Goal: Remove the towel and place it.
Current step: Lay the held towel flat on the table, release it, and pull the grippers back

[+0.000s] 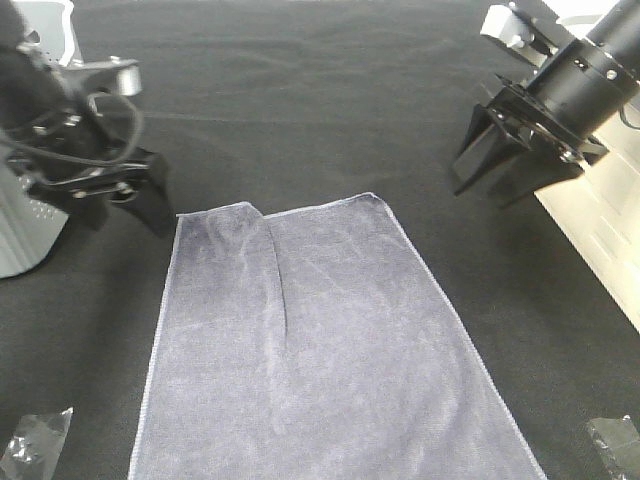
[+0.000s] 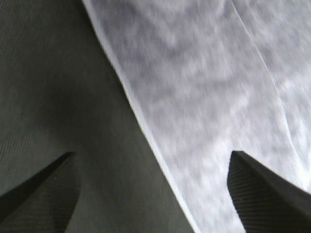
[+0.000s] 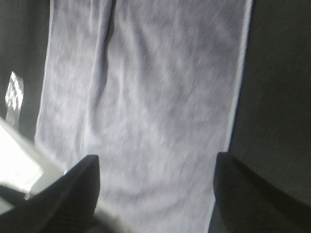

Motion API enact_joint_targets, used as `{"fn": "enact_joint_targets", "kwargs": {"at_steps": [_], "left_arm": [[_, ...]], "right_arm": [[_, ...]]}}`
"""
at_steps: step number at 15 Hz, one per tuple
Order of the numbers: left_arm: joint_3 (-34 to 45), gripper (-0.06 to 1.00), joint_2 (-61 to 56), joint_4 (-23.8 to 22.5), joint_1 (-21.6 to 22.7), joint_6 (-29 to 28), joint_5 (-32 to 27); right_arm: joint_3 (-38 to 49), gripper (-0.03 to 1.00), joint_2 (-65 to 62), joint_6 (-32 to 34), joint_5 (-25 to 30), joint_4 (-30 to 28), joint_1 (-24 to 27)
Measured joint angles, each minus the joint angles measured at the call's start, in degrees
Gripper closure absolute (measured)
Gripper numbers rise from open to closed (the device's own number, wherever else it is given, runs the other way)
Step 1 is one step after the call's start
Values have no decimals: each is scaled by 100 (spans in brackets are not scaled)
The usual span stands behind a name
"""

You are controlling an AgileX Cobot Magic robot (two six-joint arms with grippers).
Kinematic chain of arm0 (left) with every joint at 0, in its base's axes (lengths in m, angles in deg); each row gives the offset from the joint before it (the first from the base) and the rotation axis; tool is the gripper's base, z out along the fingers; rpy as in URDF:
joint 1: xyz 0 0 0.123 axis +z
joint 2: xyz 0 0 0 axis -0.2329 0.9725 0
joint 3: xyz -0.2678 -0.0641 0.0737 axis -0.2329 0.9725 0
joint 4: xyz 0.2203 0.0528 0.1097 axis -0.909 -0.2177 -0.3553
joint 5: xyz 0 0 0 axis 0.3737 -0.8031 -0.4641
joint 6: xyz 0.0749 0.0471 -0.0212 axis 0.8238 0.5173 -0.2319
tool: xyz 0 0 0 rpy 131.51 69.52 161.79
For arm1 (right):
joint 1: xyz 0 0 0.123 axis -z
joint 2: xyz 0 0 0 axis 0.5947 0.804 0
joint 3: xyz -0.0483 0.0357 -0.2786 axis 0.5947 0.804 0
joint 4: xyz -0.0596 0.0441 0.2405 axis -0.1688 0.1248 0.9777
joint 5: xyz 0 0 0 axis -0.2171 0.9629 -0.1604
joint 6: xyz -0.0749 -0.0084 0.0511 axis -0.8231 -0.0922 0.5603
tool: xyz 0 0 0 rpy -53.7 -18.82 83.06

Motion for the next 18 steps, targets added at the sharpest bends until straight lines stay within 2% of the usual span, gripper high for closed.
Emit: {"fn": "enact_joint_targets", "kwargs": {"at_steps": [1,5,9,11,14,18], "left_arm": [[-275,17,401,23,0,6,40],[-859,17,1112,132,0,6,57],[-1163,17,1518,401,309,80,23],[-1163,17,1621,756,556,332,11],[-1163,17,1845,1587,865,940,-6],[-1215,17,2126,2481,917,1702,17]], "right_arm": [[-149,29,149,86,-132,-29,0],[-882,16,854,166,-86,-149,0],[-1776,15,1616,332,-52,-321,0],[-2028,15,1891,441,-6,-321,0],[-2057,15,2097,498,-178,-361,0],[-2166,15,2372,504,-441,-378,0]]}}
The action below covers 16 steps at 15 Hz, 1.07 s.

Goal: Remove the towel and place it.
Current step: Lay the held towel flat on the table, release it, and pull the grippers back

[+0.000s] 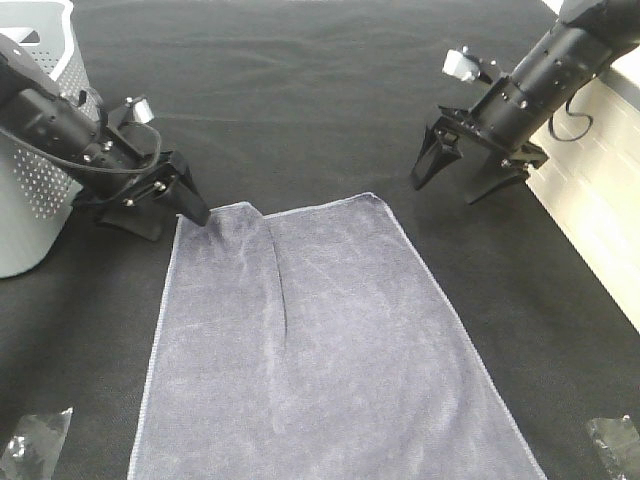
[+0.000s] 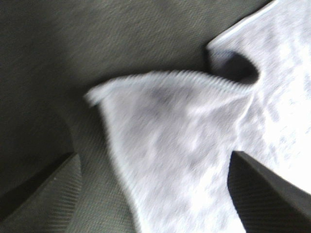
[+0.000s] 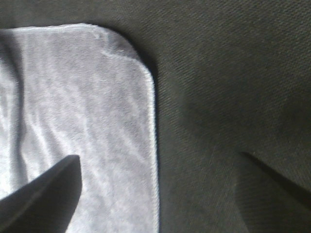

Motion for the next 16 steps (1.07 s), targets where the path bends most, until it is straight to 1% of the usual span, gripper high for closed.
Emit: {"fn": "enact_joint_targets", "kwargs": {"at_steps": [1,4,9,13,16], "left_arm": [[-11,17,46,149,-11,92,0],[-29,17,206,298,-52,143,29],[-29,17,212,332,-40,143,46],[-29,17,218,395,-40,143,218],[-29,17,218,401,-40,143,275]], "right_arm": [[0,15,86,0,-69,0,0],[-6,16,332,-6,-401,-17,0],[-23,16,498,-11,-602,-23,0],[-23,16,539,-11,-871,-23,-17],[-23,16,539,-97,-928,-11,-17]]}}
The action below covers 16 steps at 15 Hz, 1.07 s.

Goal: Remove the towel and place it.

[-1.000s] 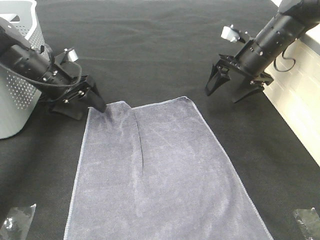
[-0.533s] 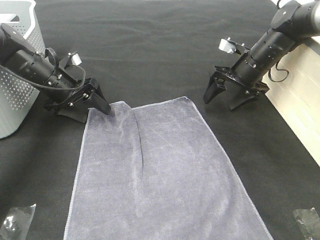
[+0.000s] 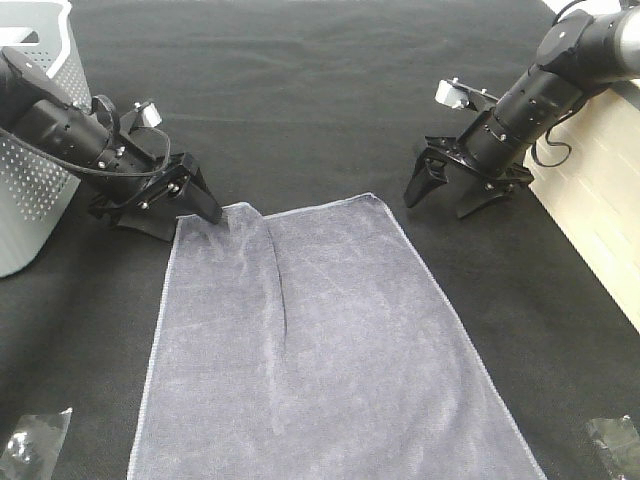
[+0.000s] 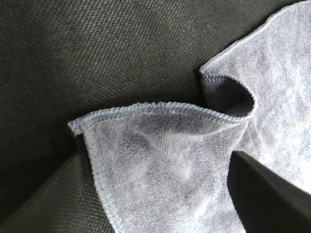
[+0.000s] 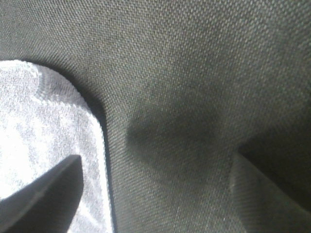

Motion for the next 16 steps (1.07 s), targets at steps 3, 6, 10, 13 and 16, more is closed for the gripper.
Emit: {"fn": "enact_joint_targets", "kwargs": {"at_steps": [3,6,10,13,16], "left_arm": [[0,17,0,17,0,0,23],[0,17,0,17,0,-6,23],[0,17,0,29,-6,-6,23],[0,17,0,29,-6,-6,23],[0,17,0,29,-6,-6,23]], "right_arm": [[0,16,0,-52,-63,143,0],[0,17,34,-52,-183,155,-132],[0,18,40,-52,-390,97,-367],[0,18,40,-52,-390,160,-372],[0,18,40,-52,-476,166,-579]]}}
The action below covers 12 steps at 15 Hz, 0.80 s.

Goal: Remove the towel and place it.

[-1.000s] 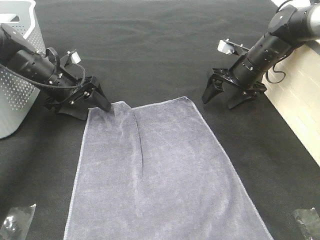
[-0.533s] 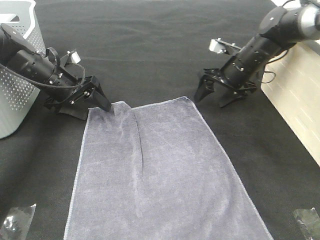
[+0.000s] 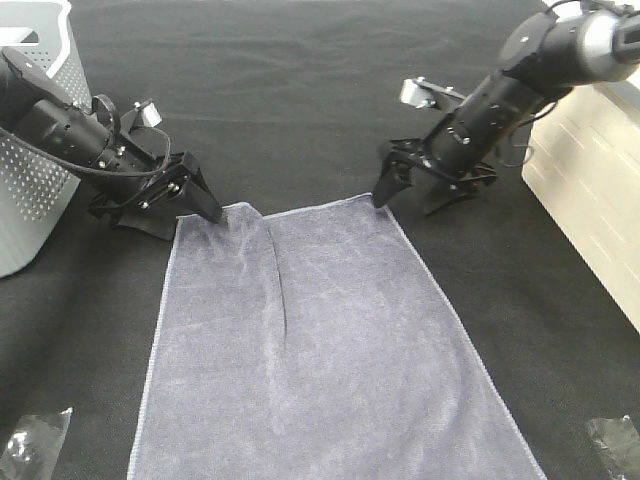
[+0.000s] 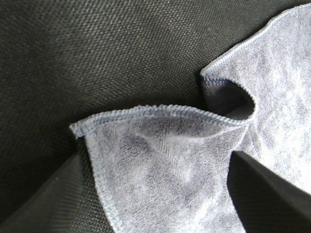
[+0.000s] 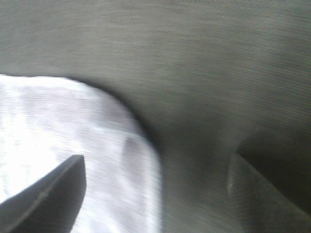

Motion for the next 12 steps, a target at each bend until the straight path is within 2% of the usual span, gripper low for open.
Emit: {"fn": "enact_joint_targets", "kwargs": {"at_steps": [4,8,12], "left_arm": [[0,17,0,0,-34,0,0],[0,18,0,11,-258,0,195],[0,22,6,46,-355,6,229]], "right_arm": [[0,20,0,-6,-281,-46,-361],[0,22,0,-6,-407,-46,-384],[0,41,0,-6,-584,-46,-384]]}}
